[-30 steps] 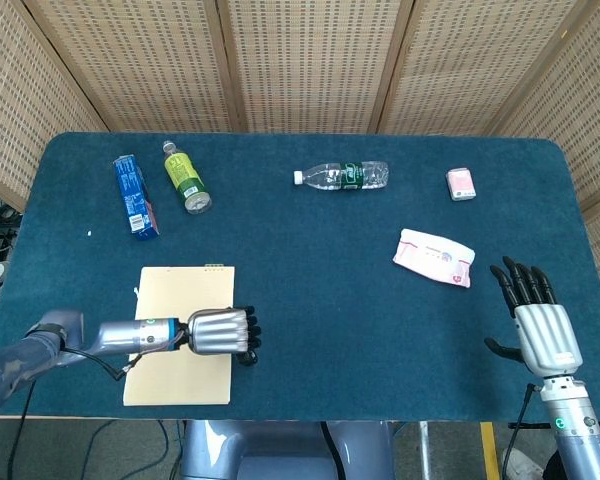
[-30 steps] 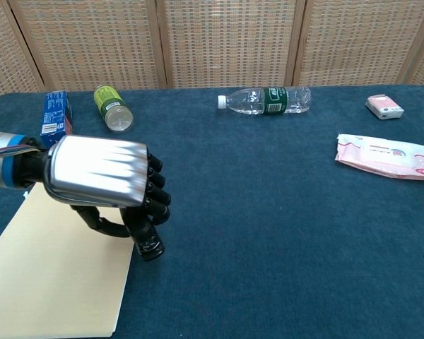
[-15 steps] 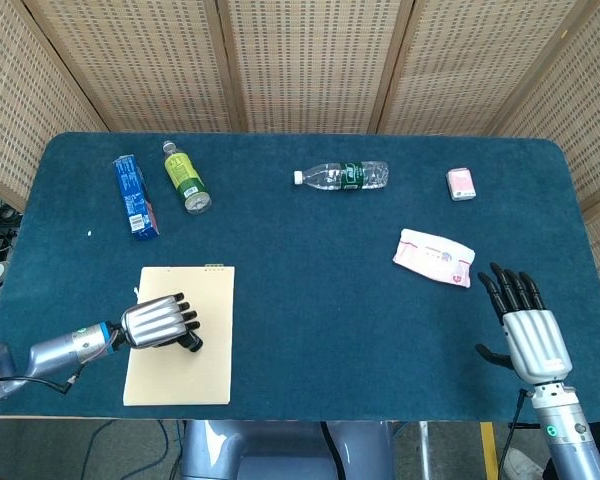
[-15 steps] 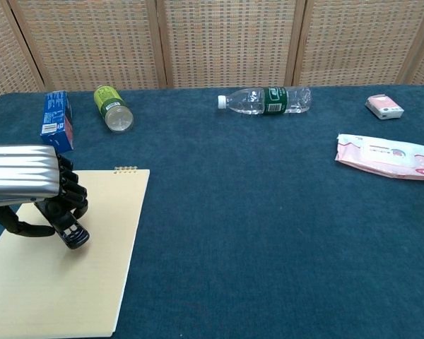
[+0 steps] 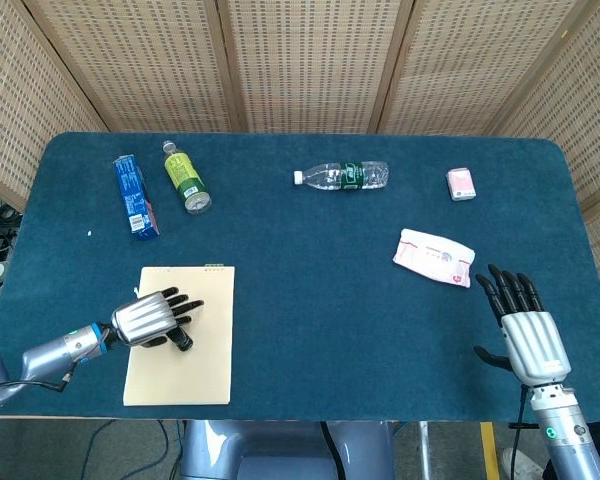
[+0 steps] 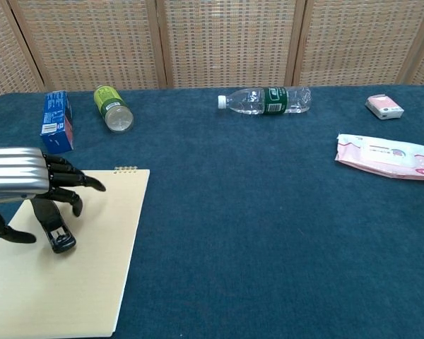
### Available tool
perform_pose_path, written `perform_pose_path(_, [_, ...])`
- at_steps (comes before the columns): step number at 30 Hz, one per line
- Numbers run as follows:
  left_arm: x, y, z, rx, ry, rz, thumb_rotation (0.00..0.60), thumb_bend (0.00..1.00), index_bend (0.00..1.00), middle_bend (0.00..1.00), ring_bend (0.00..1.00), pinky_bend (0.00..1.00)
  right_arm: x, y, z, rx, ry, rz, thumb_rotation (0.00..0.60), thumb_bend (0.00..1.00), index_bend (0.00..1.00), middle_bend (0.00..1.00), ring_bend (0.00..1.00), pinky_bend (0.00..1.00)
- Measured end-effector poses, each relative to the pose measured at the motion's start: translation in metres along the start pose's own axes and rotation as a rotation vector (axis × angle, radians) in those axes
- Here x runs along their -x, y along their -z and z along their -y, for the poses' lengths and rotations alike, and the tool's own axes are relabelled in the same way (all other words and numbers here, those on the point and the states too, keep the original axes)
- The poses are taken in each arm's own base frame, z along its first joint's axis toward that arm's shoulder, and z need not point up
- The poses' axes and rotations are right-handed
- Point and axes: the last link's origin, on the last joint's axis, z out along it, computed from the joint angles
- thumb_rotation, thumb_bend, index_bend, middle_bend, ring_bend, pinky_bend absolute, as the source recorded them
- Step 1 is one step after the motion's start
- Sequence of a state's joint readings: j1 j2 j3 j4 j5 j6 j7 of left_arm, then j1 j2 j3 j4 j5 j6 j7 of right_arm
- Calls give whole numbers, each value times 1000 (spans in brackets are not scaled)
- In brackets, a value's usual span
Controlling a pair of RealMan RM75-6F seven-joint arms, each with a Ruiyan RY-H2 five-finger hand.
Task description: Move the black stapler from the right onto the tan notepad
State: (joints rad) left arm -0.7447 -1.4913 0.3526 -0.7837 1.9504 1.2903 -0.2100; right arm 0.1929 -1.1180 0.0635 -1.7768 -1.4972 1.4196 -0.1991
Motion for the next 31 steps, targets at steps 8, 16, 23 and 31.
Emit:
perform_pose_path(8, [-28,23,10,-51,36,-115,600,0,23,0,2,70,-4,3,2,-9,-6,-10,600,0,0,0,0,0])
perform_pose_path(16, [-60,62,18,-302,133,-301,588,0,0,0,0,0,-6,6,4,-18,-1,-11,600,0,0,0,0,0])
perform_pose_path(23, [-75,96,-18,-665,442,-377,589,0,0,0,0,0,-6,6,1,-4,18,-30,600,0,0,0,0,0])
perform_pose_path(31, [-55,139,-58,-1016,637,-244,600,0,0,0,0,0,-4,6,-1,9,28,-37,600,0,0,0,0,0])
